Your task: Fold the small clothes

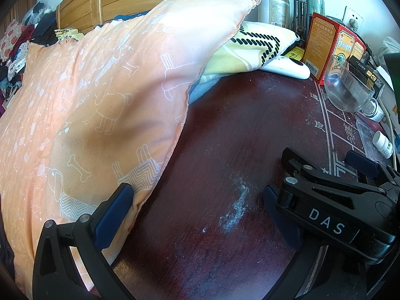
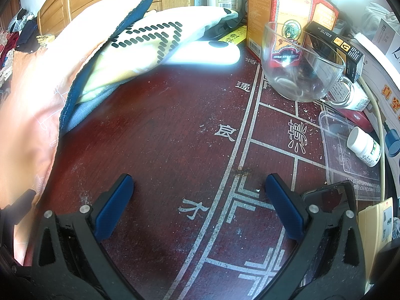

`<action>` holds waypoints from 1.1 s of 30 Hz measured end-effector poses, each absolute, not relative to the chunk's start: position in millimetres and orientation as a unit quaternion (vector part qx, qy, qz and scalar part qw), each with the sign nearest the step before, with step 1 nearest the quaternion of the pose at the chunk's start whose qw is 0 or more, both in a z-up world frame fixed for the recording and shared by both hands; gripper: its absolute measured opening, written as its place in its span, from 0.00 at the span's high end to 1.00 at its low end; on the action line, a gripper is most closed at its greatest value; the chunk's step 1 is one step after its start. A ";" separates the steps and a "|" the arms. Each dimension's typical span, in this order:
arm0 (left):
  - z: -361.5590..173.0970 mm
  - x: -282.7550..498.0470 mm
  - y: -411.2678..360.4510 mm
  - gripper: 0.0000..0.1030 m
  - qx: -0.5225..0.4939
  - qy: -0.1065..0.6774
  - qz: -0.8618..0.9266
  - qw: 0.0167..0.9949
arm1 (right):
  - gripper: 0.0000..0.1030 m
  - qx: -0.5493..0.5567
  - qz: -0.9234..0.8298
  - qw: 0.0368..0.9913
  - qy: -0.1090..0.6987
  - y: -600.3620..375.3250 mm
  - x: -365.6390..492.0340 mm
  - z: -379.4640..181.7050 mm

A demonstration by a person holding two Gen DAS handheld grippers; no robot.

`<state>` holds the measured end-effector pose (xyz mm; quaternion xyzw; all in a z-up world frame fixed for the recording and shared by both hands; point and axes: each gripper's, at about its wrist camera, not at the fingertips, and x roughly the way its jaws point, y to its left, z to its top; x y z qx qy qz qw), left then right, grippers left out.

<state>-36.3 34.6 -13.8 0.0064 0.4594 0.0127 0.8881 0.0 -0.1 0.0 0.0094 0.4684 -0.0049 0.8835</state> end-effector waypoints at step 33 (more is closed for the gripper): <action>-16.2 -36.8 33.2 0.00 0.006 0.459 0.012 0.888 | 0.00 0.009 -0.005 0.883 0.468 -0.1 0.0 0.0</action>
